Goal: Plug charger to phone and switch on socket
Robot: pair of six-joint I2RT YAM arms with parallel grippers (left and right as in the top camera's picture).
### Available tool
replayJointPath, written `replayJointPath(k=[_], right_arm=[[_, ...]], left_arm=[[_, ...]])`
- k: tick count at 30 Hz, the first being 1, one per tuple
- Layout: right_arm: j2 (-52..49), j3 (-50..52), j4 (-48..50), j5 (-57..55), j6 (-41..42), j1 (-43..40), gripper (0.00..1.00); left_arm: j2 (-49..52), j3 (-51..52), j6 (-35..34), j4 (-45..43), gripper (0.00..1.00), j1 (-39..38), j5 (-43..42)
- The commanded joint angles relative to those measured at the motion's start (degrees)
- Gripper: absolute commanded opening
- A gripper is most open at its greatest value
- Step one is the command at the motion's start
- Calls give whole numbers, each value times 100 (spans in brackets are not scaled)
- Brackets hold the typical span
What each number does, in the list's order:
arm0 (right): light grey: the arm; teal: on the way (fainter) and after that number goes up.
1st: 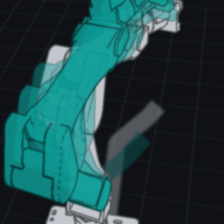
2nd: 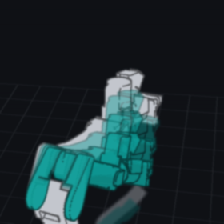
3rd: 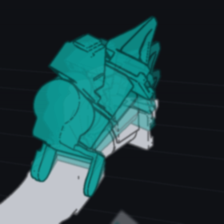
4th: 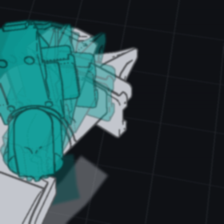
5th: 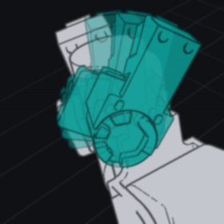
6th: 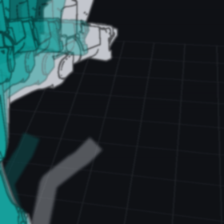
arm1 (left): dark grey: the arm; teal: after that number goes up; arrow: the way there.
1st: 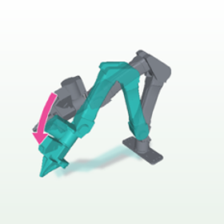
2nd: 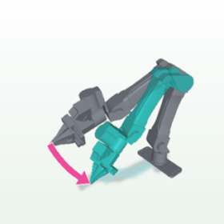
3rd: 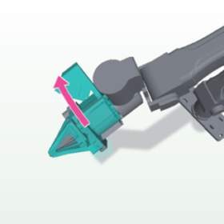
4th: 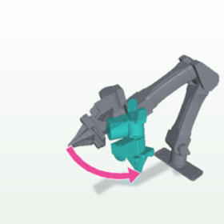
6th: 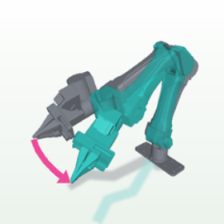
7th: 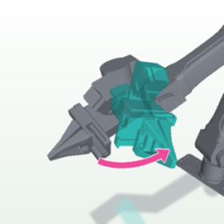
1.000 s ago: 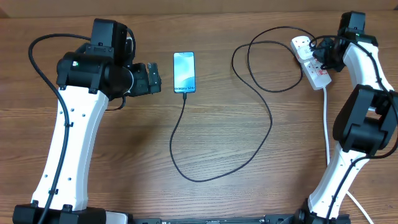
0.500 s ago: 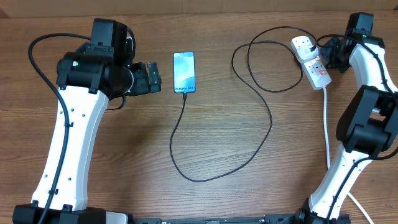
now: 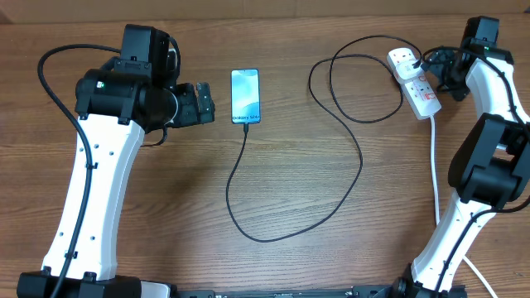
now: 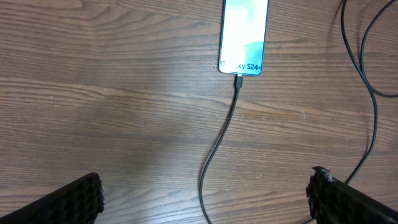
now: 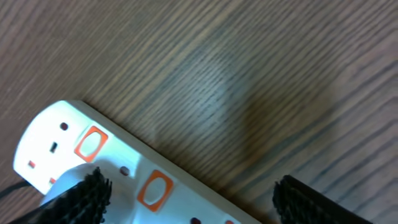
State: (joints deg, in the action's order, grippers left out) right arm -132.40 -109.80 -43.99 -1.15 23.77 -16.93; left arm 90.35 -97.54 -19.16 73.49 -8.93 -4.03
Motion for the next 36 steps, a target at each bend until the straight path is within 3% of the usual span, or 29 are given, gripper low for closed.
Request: replayJointPath(k=[1, 36], right_arm=[[35, 131, -17, -382, -153, 9, 86], [-52, 378, -11, -437, -448, 17, 96]], left_arm=[[22, 7, -13, -7, 100, -11, 0], [22, 7, -13, -4, 100, -9, 0]])
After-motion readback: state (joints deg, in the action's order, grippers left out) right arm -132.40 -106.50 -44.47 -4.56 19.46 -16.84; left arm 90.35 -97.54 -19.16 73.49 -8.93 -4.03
